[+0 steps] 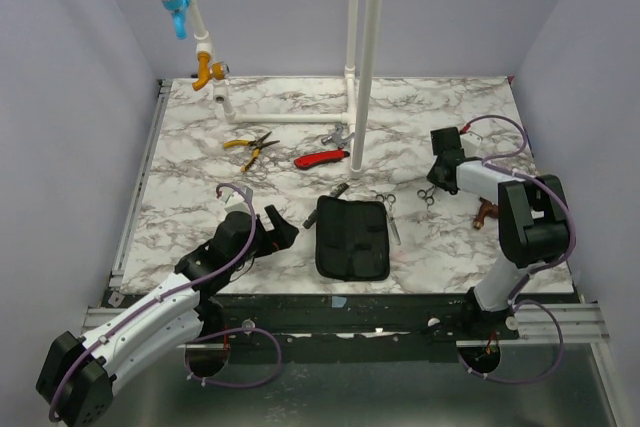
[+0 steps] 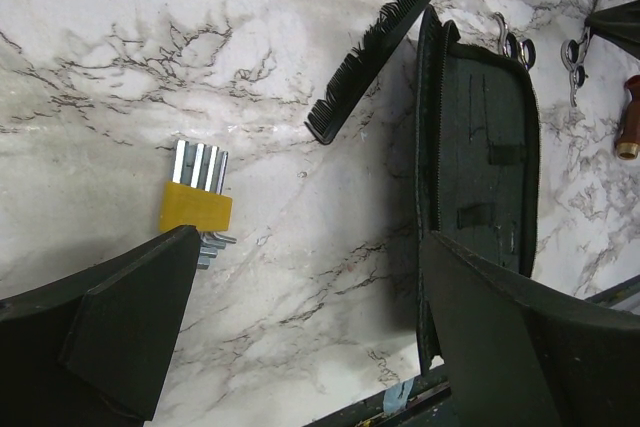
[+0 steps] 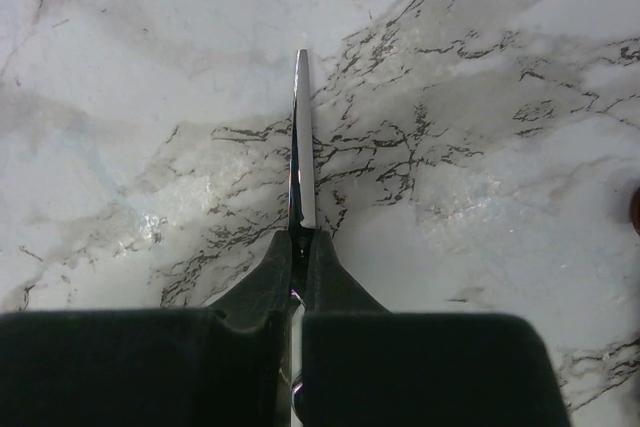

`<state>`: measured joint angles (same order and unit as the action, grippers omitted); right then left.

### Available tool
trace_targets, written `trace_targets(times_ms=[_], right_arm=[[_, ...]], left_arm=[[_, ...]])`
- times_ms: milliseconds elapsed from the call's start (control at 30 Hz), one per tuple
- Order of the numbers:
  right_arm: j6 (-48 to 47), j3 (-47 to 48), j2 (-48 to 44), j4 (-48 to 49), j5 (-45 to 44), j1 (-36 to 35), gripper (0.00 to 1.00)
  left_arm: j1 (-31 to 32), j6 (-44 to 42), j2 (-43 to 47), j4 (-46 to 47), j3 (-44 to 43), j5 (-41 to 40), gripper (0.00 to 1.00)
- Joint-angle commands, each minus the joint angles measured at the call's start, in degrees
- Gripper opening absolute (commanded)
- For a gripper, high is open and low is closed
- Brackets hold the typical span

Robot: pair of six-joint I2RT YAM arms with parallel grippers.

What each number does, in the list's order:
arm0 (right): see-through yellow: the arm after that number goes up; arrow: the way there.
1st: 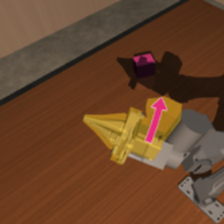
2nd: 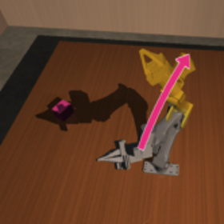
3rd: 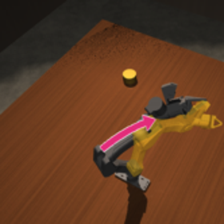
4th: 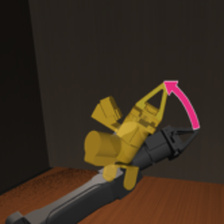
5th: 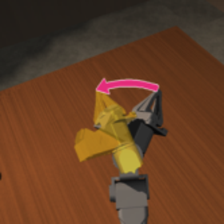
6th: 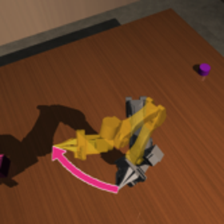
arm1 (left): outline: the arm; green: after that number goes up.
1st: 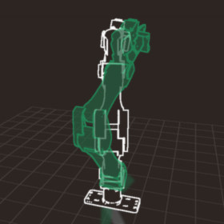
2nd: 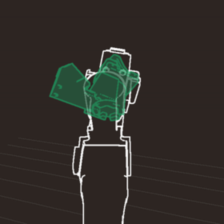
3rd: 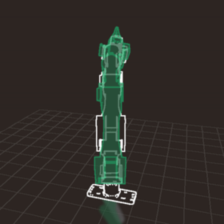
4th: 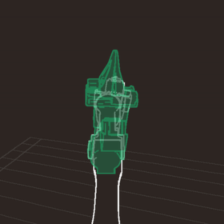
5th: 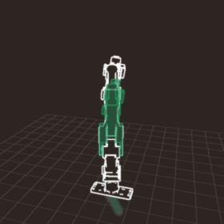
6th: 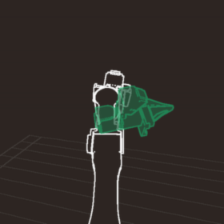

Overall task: Sort the hair-cutting tools
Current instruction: Pick up the scissors from the center of the board, then place the scissors in the hairdressing tool bag.

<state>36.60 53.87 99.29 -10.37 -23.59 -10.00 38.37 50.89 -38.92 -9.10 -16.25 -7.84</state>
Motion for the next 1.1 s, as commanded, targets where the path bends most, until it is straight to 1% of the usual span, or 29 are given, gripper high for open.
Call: trace_targets(times_ms=[0, 133, 233, 300, 400, 500, 600, 767, 800, 933, 1067], right_arm=[[0.8, -2.51, -3.21, -2.43, 3.19, 0.25, 0.01], [0.38, -3.36, -10.7, -4.29, 5.74, 0.04, 0.01], [-0.45, -4.32, -17.88, -6.14, 7.51, -2.13, 0.01], [-1.22, -4.63, -22.53, -8.26, 9.05, -4.62, 0.01], [-1.7, -6.0, -27.8, -12.45, 9.78, -10.18, 0.01], [-0.49, -8.62, -33.12, -16.06, 8.58, -16.97, 0.01], [1.53, -11.51, -36.77, -18.5, 8.92, -21.84, 0.01], [6.15, -14.29, -39.2, -20.26, 6.49, -32.18, 0.01], [6.98, -14.48, -39.04, -20.24, 5.84, -34.11, 0.01], [9.58, -14.36, -35.73, -19.04, 3.38, -42.28, 0.01], [10.32, -14.85, -32.63, -17.08, 3.78, -44.35, 0.01]], left_arm=[[0.14, -0.19, 0.1, 0.99, 0.23, 1.25, 0.95], [0.15, -0.13, 0.17, 1.0, 0.08, 1.05, 0.94], [0.13, -0.19, -0.13, 0.84, -0.41, 1.02, 0.94], [0.14, -0.31, -0.68, 0.97, -0.79, 1.11, 0.94], [0.13, -0.56, -2.05, 1.34, -1.55, 2.0, 0.94], [0.13, -0.79, -3.7, 1.67, -2.48, 2.82, 0.94], [0.13, -1.19, -5.26, 2.37, -3.23, 4.31, 0.95], [0.21, -2.31, -8.66, 4.6, -4.66, 7.83, 0.94], [0.26, -2.48, -9.56, 5.15, -5.02, 9.78, 0.94], [0.82, -3.1, -14.48, 7.11, -7.1, 12.62, 0.9], [2.47, -3.34, -19.73, 8.83, -9.32, 14.57, 0.86]])
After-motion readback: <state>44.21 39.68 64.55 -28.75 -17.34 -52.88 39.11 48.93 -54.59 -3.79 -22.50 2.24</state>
